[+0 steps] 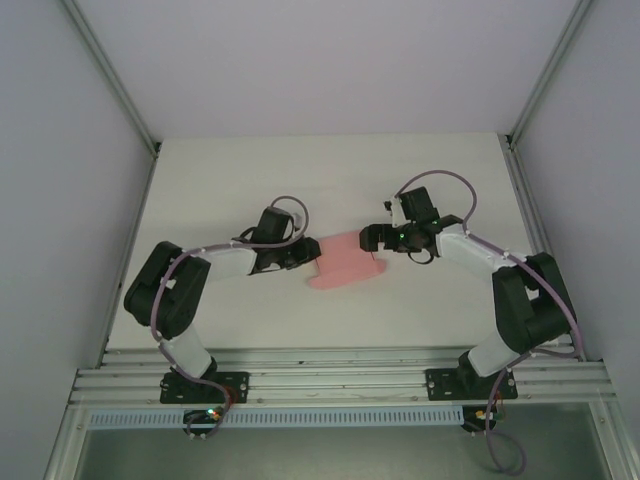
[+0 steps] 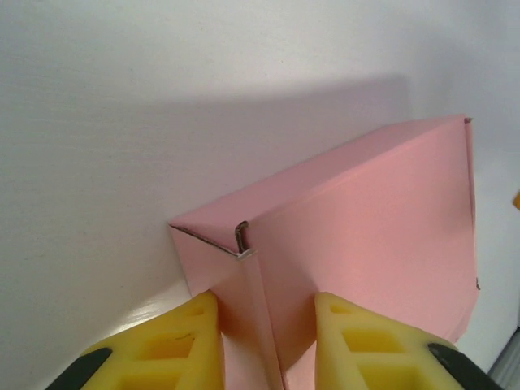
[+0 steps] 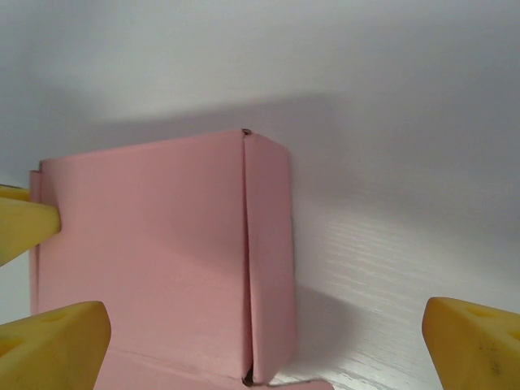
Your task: Assemble paper box
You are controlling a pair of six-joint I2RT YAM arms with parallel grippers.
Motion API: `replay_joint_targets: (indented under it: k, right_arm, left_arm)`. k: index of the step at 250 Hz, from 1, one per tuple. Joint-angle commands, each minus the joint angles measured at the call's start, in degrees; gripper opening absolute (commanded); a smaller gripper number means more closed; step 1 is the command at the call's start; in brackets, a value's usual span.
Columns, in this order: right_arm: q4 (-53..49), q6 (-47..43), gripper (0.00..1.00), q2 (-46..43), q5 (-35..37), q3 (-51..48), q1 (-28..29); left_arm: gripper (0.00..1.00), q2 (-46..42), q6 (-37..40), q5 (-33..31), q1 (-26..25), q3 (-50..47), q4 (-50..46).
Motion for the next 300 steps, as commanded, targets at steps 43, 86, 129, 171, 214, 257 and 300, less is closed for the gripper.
replay_joint_targets:
  k: [43,86,129,171,214,257,300]
  right_arm:
    - [2.9,2.3,1.0,5.1,-16.1,1.6,-3.4]
    - [3.6,4.1,1.0,7.4,-19.9,1.5,-3.9]
    - [7.3,7.5,0.97,10.3,-25.1,0.6,-4.5]
    - [9.2,8.8,0.86,12.1,-30.2,1.2,-4.6]
    - [12.2,10.8,0.69,11.5,-33.7,1.0,-5.0]
    - [16.9,14.4,0.44,10.1,-36.3,-0.9,-6.0]
    - [16.0,14.0,0.43,8.7,-35.8,-1.5,-6.2]
  left_arm:
    - [0.25,3.2,-5.2,6.2,2.7,-9.0,17.4]
    - [0.23,4.9,-7.7,7.9,3.5,-10.8,23.5]
    - [0.23,6.2,-10.1,9.1,4.4,-13.0,29.4]
    - [0.24,6.4,-9.7,9.2,4.5,-13.1,29.3]
    - [0.26,6.8,-9.4,9.2,4.7,-12.7,29.5]
    - [0.27,7.8,-10.2,10.4,4.7,-10.7,32.3]
    - [0.41,7.0,-8.7,11.1,4.8,-9.0,31.3]
